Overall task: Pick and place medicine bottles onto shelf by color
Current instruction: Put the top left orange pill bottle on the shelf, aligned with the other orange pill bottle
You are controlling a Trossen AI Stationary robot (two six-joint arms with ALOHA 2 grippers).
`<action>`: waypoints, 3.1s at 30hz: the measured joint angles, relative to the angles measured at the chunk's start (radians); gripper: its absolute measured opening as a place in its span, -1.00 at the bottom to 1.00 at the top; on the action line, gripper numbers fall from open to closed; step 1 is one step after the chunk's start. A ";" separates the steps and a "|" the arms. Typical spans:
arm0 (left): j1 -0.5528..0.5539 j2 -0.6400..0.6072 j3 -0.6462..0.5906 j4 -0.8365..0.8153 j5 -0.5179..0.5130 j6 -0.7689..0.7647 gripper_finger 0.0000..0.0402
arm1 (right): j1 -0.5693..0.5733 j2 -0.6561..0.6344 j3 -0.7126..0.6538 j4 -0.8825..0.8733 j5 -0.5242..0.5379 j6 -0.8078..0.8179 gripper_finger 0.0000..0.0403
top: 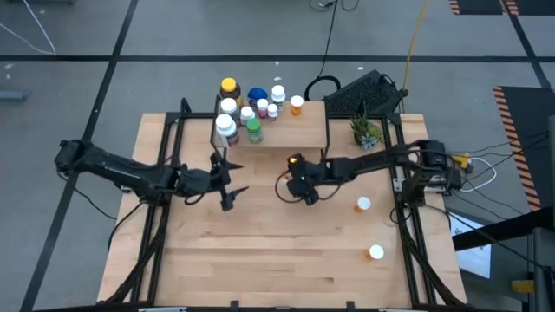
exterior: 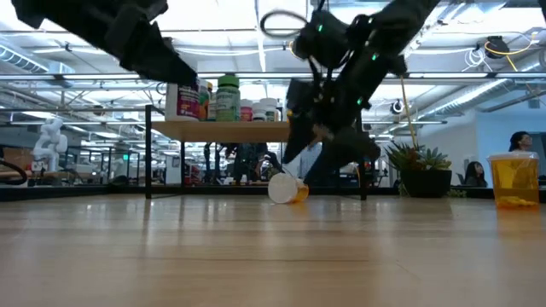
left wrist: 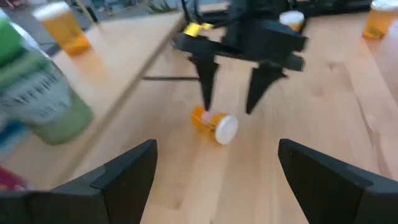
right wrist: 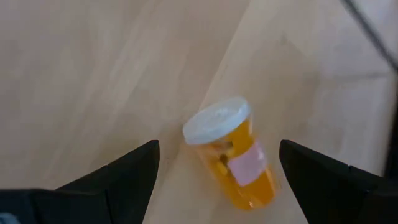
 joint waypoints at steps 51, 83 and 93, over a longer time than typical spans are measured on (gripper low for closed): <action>-0.044 0.734 0.090 1.025 0.316 0.195 0.68 | 0.195 -0.081 -0.429 1.340 -0.260 0.448 -0.08; -0.056 0.776 0.174 0.910 0.278 0.113 -0.13 | 0.210 -0.088 -0.420 1.224 -0.251 0.655 0.17; -0.030 0.775 0.174 0.658 0.281 -0.024 -0.05 | 0.210 -0.168 -0.308 0.711 -0.140 0.612 0.52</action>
